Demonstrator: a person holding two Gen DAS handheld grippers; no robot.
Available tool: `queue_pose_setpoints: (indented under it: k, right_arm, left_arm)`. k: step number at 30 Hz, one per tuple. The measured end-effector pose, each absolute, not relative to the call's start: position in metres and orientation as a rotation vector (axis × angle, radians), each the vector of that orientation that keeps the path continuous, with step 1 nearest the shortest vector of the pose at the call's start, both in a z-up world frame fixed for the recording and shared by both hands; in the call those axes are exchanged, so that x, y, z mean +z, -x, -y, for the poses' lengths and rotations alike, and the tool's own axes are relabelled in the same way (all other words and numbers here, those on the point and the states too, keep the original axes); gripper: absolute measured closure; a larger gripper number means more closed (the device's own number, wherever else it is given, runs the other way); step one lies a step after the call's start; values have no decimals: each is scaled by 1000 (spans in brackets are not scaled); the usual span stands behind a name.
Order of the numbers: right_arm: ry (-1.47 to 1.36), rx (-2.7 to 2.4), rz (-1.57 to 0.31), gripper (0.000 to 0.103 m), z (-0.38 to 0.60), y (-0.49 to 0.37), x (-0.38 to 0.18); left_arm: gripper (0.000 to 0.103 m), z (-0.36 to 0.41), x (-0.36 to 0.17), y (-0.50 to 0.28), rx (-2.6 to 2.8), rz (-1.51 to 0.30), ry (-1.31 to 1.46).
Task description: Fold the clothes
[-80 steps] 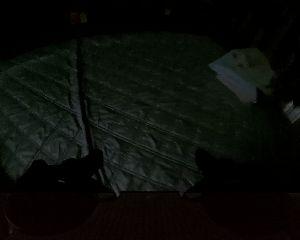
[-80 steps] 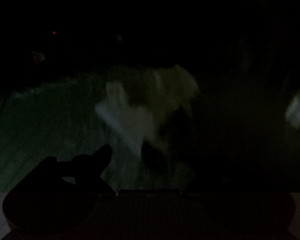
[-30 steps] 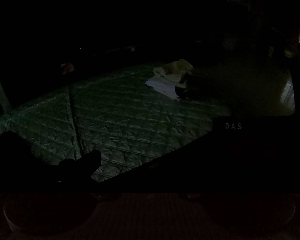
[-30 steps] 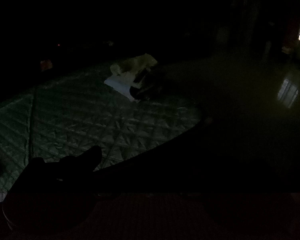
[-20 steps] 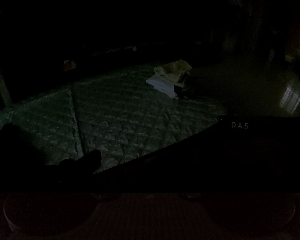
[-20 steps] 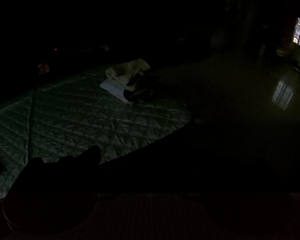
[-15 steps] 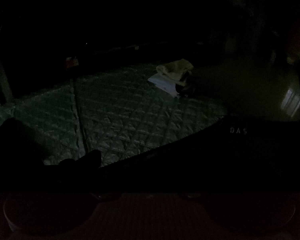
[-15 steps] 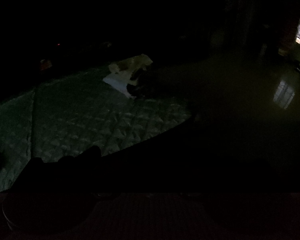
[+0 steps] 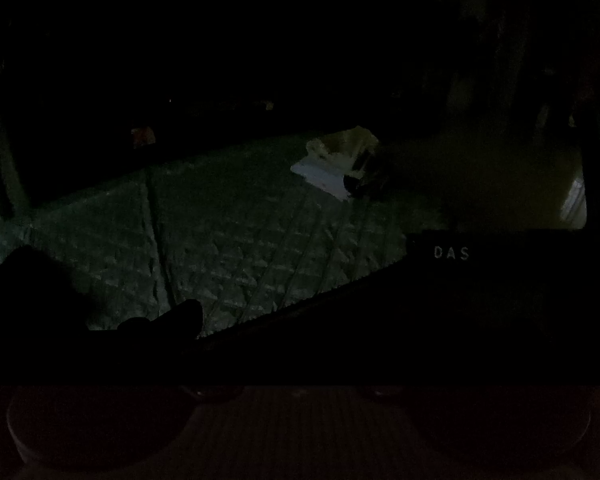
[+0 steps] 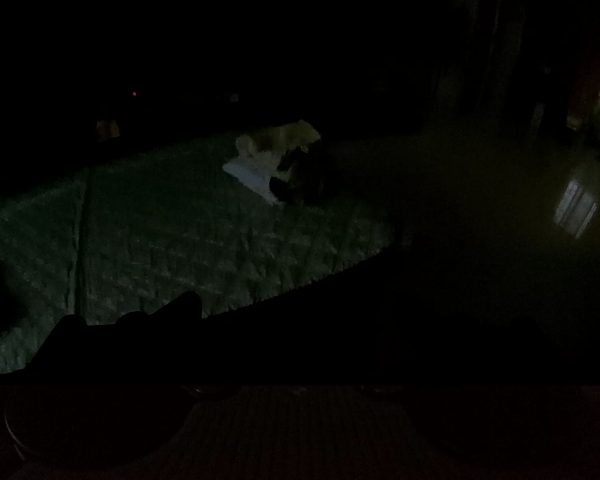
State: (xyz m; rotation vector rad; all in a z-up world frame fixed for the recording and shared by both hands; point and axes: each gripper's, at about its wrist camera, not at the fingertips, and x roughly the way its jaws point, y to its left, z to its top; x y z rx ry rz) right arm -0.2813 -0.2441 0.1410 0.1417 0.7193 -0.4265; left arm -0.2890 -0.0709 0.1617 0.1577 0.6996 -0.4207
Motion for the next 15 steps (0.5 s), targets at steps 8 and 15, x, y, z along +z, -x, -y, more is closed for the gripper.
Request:
queue_pose_setpoints:
  k: [8,15]
  right_arm:
    - [-100,-427,-678,0,238,281,151]
    - [-114,-438,-628,0,240,283,156]
  left_arm:
    - [1,66,169,293,-397,-671,-137]
    - [1,63,170,294,-389,-660,-126]
